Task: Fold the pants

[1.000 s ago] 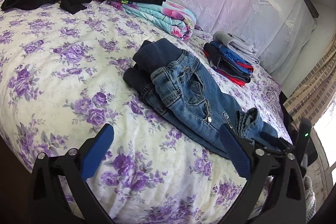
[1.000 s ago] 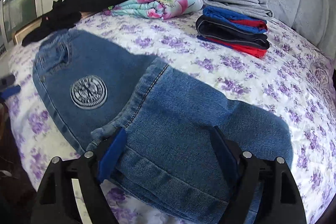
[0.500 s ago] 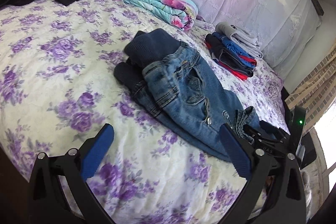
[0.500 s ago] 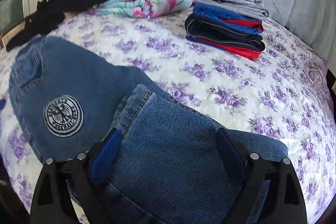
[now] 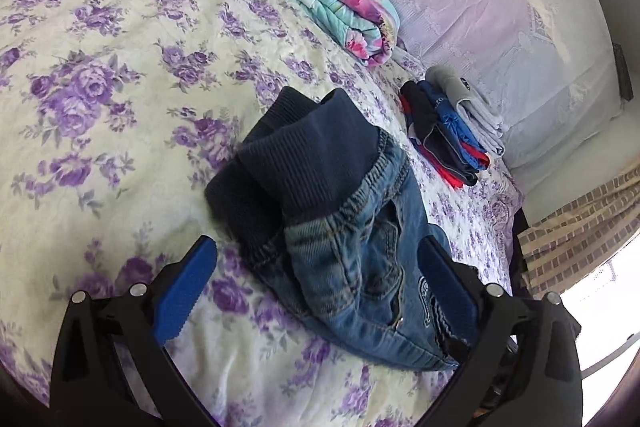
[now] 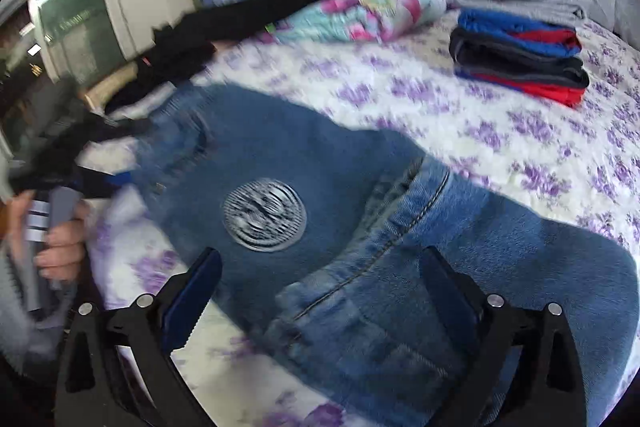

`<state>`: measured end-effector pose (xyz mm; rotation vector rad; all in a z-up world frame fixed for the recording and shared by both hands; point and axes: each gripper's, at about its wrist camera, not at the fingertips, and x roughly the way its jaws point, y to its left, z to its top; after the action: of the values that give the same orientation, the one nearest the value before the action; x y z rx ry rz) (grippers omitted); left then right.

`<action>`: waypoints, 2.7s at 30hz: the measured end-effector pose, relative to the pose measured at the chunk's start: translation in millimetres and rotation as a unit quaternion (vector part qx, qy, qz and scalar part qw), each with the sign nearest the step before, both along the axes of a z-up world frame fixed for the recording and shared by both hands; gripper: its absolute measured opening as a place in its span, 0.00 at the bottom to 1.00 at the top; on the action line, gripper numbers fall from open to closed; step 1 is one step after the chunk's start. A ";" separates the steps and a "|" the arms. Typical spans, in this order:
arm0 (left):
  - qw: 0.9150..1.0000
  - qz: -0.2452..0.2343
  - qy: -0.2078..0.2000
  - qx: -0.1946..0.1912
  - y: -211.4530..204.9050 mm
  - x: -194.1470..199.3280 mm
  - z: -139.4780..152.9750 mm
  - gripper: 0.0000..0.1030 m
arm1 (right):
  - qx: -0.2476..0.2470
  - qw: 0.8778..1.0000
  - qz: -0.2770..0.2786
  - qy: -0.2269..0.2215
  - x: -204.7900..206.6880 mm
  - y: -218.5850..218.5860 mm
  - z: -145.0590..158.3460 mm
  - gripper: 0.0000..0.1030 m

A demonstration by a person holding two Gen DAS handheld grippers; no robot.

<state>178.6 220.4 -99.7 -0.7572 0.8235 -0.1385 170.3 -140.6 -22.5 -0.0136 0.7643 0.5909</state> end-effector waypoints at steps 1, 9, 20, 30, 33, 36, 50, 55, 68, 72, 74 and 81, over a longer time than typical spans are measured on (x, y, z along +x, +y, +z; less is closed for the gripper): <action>1.000 -0.002 0.004 -0.004 0.1 4.8 -0.1 0.95 | 0.006 1.000 -0.006 -0.023 -7.8 -8.9 8.3 0.96; 0.997 0.005 -0.008 -0.074 19.9 16.4 -11.9 0.93 | 0.053 0.988 -0.134 -0.055 -29.1 -101.9 29.4 0.97; 0.998 0.012 -0.015 -0.068 17.3 15.1 -16.0 0.46 | 0.020 0.987 -0.151 -0.043 -20.0 -108.0 -0.1 0.97; 0.999 0.013 -0.047 -0.001 -4.1 0.1 30.1 0.41 | -0.021 0.988 -0.140 -0.059 -25.4 -97.5 -7.6 0.97; 0.998 0.012 -0.061 0.023 -13.4 -4.4 45.7 0.41 | -0.094 0.985 -0.133 -0.056 -20.0 -82.4 -20.6 0.97; 0.995 0.008 -0.078 0.060 -28.0 -8.4 64.2 0.40 | -0.067 0.988 -0.130 -0.057 -21.6 -90.0 -17.3 0.97; 0.941 -0.051 -0.193 0.271 -163.8 -29.1 155.9 0.40 | 0.106 0.959 -0.260 -0.040 -47.4 -216.4 -14.1 0.96; 0.914 -0.113 -0.232 0.314 -243.3 -25.0 170.5 0.40 | 0.151 0.943 -0.295 -0.016 -57.4 -251.9 -30.0 0.96; 0.904 -0.266 -0.188 0.278 -352.5 4.5 91.7 0.15 | 0.188 0.923 -0.334 -0.010 -89.2 -299.8 -47.2 0.97; 0.890 -0.271 -0.186 0.316 -350.0 -1.7 91.7 0.16 | 0.195 0.926 -0.324 -0.013 -87.5 -294.1 -44.9 0.97; 0.880 -0.267 -0.194 0.341 -346.4 -10.0 91.3 0.28 | 0.190 0.928 -0.319 -0.014 -85.4 -290.3 -44.5 0.97; 0.795 -0.234 -0.223 0.513 -383.7 -36.1 67.6 0.76 | 0.189 0.929 -0.318 -0.013 -84.4 -290.1 -48.4 0.96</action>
<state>142.4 -163.3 -32.2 0.5207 0.4903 -0.2655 85.9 -430.7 -70.9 0.5645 0.5713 0.1054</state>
